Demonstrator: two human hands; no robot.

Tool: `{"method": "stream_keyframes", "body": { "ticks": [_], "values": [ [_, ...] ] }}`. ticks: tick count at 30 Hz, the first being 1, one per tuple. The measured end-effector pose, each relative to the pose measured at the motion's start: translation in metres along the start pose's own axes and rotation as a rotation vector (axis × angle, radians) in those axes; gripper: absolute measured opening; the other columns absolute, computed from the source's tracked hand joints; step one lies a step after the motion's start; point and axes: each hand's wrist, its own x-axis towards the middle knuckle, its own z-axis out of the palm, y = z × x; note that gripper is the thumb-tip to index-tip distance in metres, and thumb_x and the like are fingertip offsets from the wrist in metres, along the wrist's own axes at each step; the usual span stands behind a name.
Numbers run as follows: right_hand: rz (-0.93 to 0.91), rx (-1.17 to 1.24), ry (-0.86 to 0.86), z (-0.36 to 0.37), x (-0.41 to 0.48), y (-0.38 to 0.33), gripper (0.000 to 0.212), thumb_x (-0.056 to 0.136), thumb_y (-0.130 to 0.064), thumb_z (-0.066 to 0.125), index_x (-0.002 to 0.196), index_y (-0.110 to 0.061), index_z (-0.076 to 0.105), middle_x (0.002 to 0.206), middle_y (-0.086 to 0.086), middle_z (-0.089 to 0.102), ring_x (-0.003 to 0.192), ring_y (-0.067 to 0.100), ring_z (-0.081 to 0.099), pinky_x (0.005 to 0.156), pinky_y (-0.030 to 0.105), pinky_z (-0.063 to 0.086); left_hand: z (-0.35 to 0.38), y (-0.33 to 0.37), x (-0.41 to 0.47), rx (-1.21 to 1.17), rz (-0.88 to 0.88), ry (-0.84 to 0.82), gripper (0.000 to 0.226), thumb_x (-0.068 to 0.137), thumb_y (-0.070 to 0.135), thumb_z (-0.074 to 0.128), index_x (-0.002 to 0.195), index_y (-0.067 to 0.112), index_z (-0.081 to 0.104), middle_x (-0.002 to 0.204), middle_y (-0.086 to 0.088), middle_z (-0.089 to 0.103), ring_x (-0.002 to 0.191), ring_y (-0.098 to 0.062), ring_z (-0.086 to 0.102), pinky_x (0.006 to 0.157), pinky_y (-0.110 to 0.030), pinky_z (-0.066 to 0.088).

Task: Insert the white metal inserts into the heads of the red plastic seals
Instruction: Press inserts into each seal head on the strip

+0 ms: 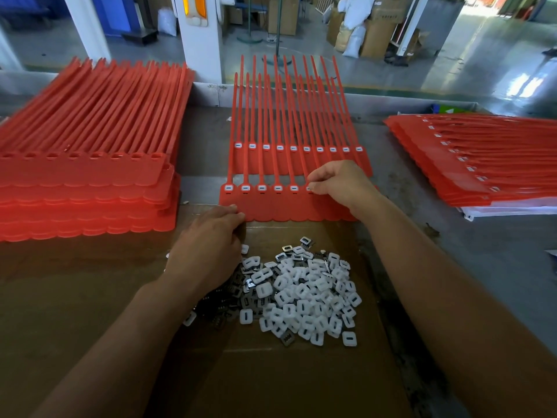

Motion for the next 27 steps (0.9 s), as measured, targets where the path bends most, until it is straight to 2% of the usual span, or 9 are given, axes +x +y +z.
{"method": "stream_keyframes", "body": {
  "ticks": [3, 5, 8, 10, 14, 17, 21, 27],
  "values": [
    [-0.103, 0.016, -0.049, -0.009, -0.018, 0.000, 0.014, 0.082, -0.016, 0.068, 0.090, -0.025, 0.061, 0.088, -0.014, 0.060, 0.085, 0.003, 0.056, 0.075, 0.021, 0.042, 0.001, -0.001, 0.000, -0.003, 0.000, 0.001, 0.045, 0.090, 0.008, 0.041, 0.134, 0.017, 0.047, 0.146, 0.003, 0.035, 0.133, -0.015, 0.030, 0.110, -0.032, 0.023],
    [-0.150, -0.051, -0.166, -0.017, -0.034, -0.002, 0.010, 0.082, -0.018, 0.069, 0.085, -0.025, 0.062, 0.084, -0.016, 0.061, 0.081, -0.001, 0.056, 0.070, 0.017, 0.041, 0.001, -0.001, 0.001, -0.004, 0.000, 0.001, 0.046, 0.089, 0.008, 0.041, 0.133, 0.017, 0.047, 0.146, 0.004, 0.036, 0.133, -0.015, 0.031, 0.110, -0.031, 0.023],
    [-0.159, -0.224, -0.365, -0.025, -0.056, -0.002, 0.008, 0.080, -0.022, 0.069, 0.079, -0.027, 0.062, 0.081, -0.015, 0.061, 0.077, -0.003, 0.055, 0.067, 0.016, 0.038, 0.001, -0.002, 0.001, -0.009, -0.003, 0.005, 0.046, 0.089, 0.008, 0.041, 0.133, 0.017, 0.047, 0.146, 0.005, 0.036, 0.133, -0.015, 0.031, 0.110, -0.031, 0.023],
    [-0.146, -0.297, -0.419, -0.029, -0.064, 0.000, 0.008, 0.078, -0.024, 0.071, 0.079, -0.027, 0.064, 0.080, -0.016, 0.060, 0.078, -0.002, 0.053, 0.069, 0.018, 0.037, 0.002, -0.002, 0.002, -0.007, 0.000, 0.005, 0.046, 0.089, 0.008, 0.041, 0.133, 0.017, 0.047, 0.146, 0.004, 0.036, 0.133, -0.014, 0.030, 0.111, -0.031, 0.022],
    [-0.109, -0.403, -0.470, -0.033, -0.070, 0.002, 0.014, 0.074, -0.026, 0.076, 0.073, -0.031, 0.063, 0.078, -0.019, 0.058, 0.078, -0.003, 0.051, 0.071, 0.021, 0.038, 0.002, -0.002, 0.001, -0.009, -0.001, 0.001, 0.046, 0.089, 0.007, 0.041, 0.134, 0.017, 0.046, 0.146, 0.005, 0.035, 0.134, -0.014, 0.030, 0.112, -0.033, 0.023],
    [-0.115, -0.480, -0.476, -0.031, -0.071, 0.000, 0.015, 0.072, -0.028, 0.077, 0.071, -0.031, 0.062, 0.079, -0.018, 0.059, 0.079, -0.002, 0.053, 0.066, 0.017, 0.040, 0.002, -0.002, 0.001, -0.002, 0.000, 0.008, 0.046, 0.089, 0.008, 0.041, 0.134, 0.018, 0.046, 0.146, 0.005, 0.035, 0.133, -0.014, 0.031, 0.110, -0.031, 0.023],
    [-0.138, -0.527, -0.478, -0.026, -0.073, -0.002, 0.021, 0.075, -0.024, 0.075, 0.064, -0.032, 0.059, 0.069, -0.020, 0.056, 0.068, -0.005, 0.051, 0.058, 0.014, 0.034, 0.002, -0.002, 0.001, 0.002, 0.005, 0.010, 0.045, 0.090, 0.008, 0.041, 0.134, 0.017, 0.046, 0.146, 0.004, 0.035, 0.133, -0.014, 0.030, 0.109, -0.030, 0.022],
    [-0.134, -0.544, -0.484, -0.026, -0.076, -0.004, 0.019, 0.078, -0.023, 0.072, 0.067, -0.031, 0.059, 0.070, -0.019, 0.056, 0.068, -0.004, 0.051, 0.057, 0.013, 0.035, 0.002, -0.003, 0.001, 0.001, -0.001, 0.007, 0.046, 0.090, 0.008, 0.041, 0.134, 0.017, 0.046, 0.146, 0.004, 0.035, 0.133, -0.014, 0.030, 0.110, -0.032, 0.023]
  ]
}}
